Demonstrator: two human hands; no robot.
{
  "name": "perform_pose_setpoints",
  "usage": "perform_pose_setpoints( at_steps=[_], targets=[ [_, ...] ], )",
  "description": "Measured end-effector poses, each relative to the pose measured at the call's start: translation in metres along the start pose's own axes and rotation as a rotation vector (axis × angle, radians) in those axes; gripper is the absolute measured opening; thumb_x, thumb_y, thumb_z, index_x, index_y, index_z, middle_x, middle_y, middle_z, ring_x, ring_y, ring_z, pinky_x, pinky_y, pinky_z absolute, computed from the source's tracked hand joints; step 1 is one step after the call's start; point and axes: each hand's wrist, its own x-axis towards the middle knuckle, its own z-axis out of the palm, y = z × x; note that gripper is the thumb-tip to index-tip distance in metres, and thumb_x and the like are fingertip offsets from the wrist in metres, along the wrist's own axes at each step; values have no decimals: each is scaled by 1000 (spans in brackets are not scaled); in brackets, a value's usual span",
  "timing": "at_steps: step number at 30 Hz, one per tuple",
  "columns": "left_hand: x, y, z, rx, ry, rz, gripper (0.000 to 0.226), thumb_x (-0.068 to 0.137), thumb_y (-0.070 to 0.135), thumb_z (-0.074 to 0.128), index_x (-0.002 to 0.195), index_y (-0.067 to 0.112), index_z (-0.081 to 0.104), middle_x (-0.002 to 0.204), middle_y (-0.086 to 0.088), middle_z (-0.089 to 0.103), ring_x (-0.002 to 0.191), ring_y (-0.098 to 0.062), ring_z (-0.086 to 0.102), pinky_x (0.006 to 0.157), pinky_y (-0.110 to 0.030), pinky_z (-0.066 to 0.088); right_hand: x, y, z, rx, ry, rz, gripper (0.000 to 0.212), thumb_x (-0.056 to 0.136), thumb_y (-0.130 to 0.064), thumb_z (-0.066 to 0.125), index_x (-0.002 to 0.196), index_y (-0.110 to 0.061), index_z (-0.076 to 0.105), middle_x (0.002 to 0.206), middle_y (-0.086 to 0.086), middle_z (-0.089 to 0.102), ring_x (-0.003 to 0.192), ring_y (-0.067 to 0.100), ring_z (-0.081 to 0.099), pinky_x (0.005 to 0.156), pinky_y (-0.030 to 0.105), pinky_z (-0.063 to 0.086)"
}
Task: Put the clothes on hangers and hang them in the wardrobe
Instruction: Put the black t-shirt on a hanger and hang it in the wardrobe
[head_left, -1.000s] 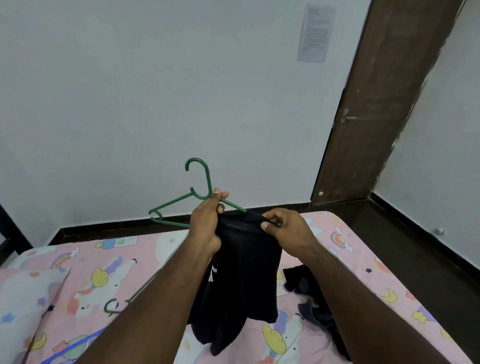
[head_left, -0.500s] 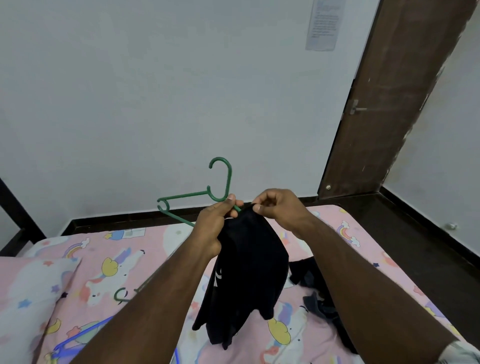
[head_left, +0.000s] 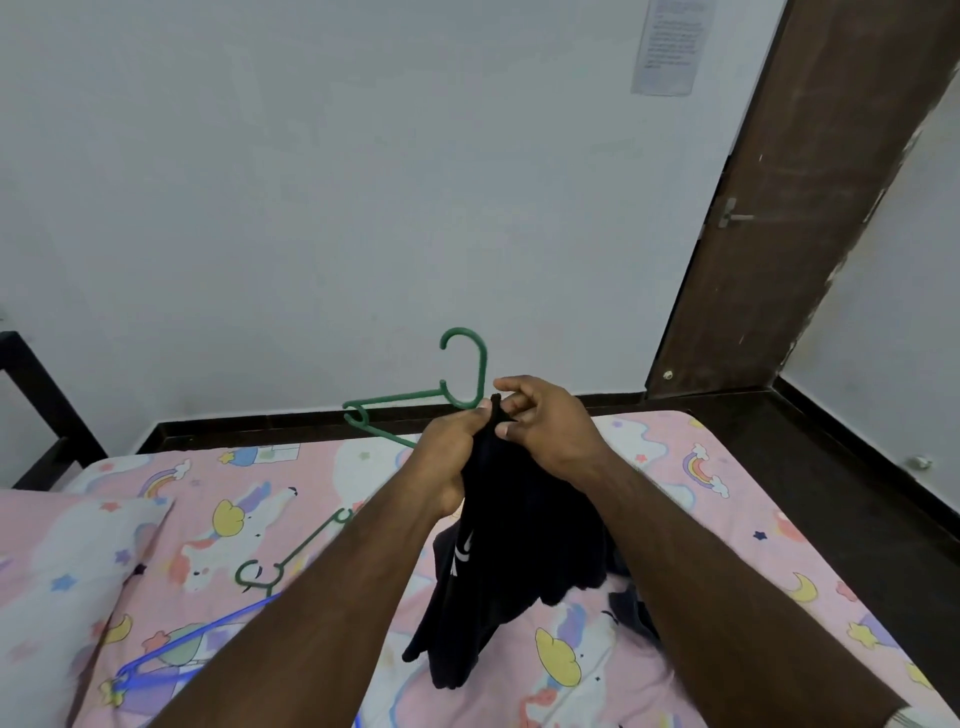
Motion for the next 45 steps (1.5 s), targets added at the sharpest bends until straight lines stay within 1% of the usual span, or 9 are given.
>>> perform_pose_setpoints(
  at_steps=[6,12,16,24,27,31,35,40,45],
  targets=[
    [1,-10,-31,478,-20,88,40,104,51,45,110,23,73,104,-2,74,80,-16,69,69,-28,51,10,0,-21,68,131,-12,40,79,2,75,100,-33,72,88,-11,70,79,6,65,90,25,53],
    [9,-31,-97,1269,57,-168,65,100,66,25,99,20,71,112,-10,72,104,-25,66,104,-41,45,8,5,-46,203,94,-47,41,82,11,71,95,-28,73,91,-2,70,81,4,63,89,24,51],
    [21,-24,-115,1586,154,-225,49,96,57,30,101,23,65,116,-5,67,108,-28,60,103,-46,41,8,11,-52,152,38,-62,38,83,7,73,96,-29,75,94,7,71,81,11,62,89,25,53],
    [29,-4,-120,1450,573,74,43,84,32,60,128,31,60,119,-10,43,118,-35,42,97,-41,46,5,14,-55,156,49,-66,35,84,8,73,95,-24,74,91,3,70,83,3,63,85,16,52],
    [32,-1,-128,1169,511,150,44,84,14,61,127,21,66,108,-8,52,100,-33,61,93,-33,50,6,14,-58,143,30,-68,33,84,8,72,97,-22,74,87,0,70,80,2,62,84,14,51],
    [32,10,-134,1005,541,209,23,77,9,62,89,23,75,73,1,70,77,-25,70,75,-31,56,9,18,-61,107,43,-72,34,83,8,73,95,-24,75,87,-3,71,79,0,63,82,12,51],
    [32,21,-138,901,600,312,22,82,8,65,92,23,77,85,3,74,77,-18,70,81,-30,56,12,20,-59,43,30,-67,38,84,9,72,93,-28,75,94,-4,76,85,1,68,86,13,51],
    [31,28,-126,859,580,452,15,84,9,65,93,21,63,78,5,65,65,-15,60,56,-15,42,19,21,-45,-29,100,-85,41,85,7,72,93,-34,73,95,-8,74,84,-3,66,81,5,45],
    [31,34,-114,792,479,481,24,86,17,68,103,33,63,85,3,67,77,-16,65,70,-28,51,27,20,-36,-25,122,-73,44,85,3,73,89,-41,72,95,-6,73,91,10,68,89,17,49]
  ],
)
